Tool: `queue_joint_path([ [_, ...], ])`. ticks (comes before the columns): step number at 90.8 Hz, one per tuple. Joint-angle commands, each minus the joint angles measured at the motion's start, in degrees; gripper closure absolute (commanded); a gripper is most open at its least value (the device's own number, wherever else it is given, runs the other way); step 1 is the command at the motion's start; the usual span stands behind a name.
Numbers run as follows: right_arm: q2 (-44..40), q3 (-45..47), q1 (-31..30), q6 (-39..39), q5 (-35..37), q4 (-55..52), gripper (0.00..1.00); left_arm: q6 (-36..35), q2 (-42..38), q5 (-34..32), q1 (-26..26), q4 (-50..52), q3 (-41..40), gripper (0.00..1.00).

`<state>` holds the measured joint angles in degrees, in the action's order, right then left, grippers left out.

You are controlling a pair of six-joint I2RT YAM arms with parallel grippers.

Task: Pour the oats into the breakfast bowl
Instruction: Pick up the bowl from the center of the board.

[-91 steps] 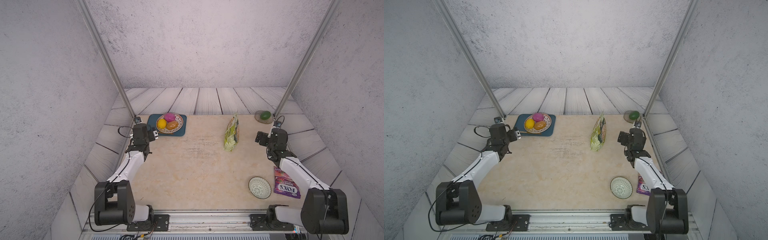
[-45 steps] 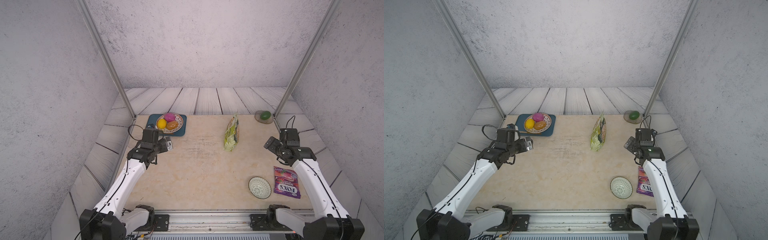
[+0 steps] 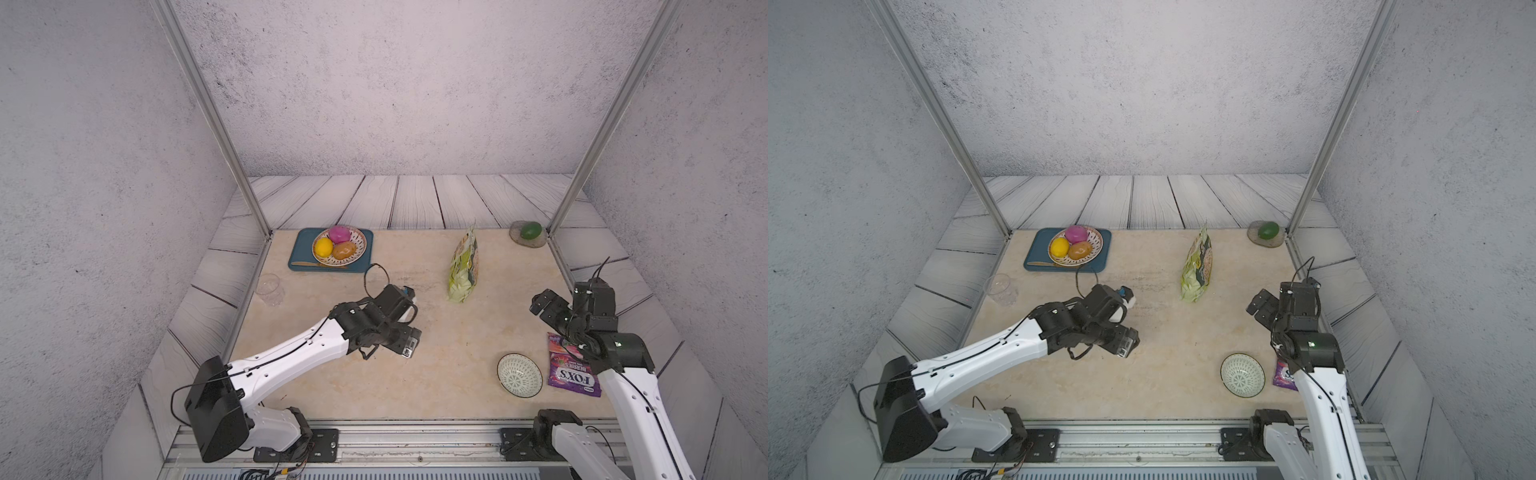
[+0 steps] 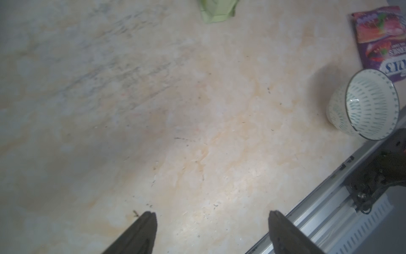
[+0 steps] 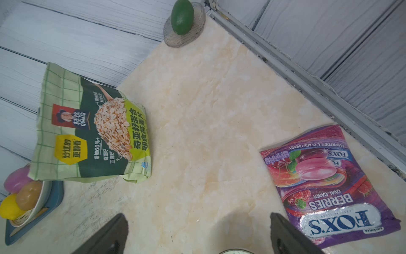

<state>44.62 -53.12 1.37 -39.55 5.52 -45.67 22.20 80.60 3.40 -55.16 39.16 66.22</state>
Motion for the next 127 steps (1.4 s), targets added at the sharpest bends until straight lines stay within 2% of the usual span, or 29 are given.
queue_joint_path([
  [1, -3.16, -1.96, -0.03, -2.96, 0.0, -2.6, 0.01, -3.19, 5.69, 1.01, -2.62, 3.17, 6.82, 0.15],
  [22, -7.1, -4.57, -0.05, -4.66, 2.41, -5.85, 0.01, -0.85, 22.37, 3.95, -7.26, 5.98, 23.3, 0.16],
  [31, -8.44, -5.46, -0.05, -5.54, 4.39, -7.45, 0.01, 1.13, 27.27, 6.11, -8.96, 4.68, 27.88, 0.16],
  [47, -10.69, -6.83, -0.05, -7.72, 6.76, -9.28, 0.01, 5.27, 33.52, 5.29, -12.52, 4.85, 33.98, 0.19],
  [65, -11.48, -11.32, -0.05, -8.22, 11.64, -13.6, 0.01, 2.45, 42.6, 5.76, -16.19, 9.0, 45.15, 0.21],
  [92, -12.99, -13.4, -0.05, -7.84, 13.5, -15.59, 0.01, 2.02, 52.47, 3.92, -17.8, 14.54, 55.34, 0.3],
  [101, -13.15, -13.77, -0.03, -7.82, 13.94, -16.4, 0.01, 2.6, 55.48, 3.8, -17.96, 15.42, 58.12, 0.37],
  [112, -13.7, -13.94, 0.0, -8.08, 13.58, -16.82, 0.01, 2.77, 58.75, 2.55, -18.32, 17.47, 62.21, 0.39],
  [127, -14.39, -13.35, -0.07, -9.02, 11.9, -17.66, 0.01, 2.28, 60.38, -0.92, -18.32, 16.15, 62.72, 0.48],
])
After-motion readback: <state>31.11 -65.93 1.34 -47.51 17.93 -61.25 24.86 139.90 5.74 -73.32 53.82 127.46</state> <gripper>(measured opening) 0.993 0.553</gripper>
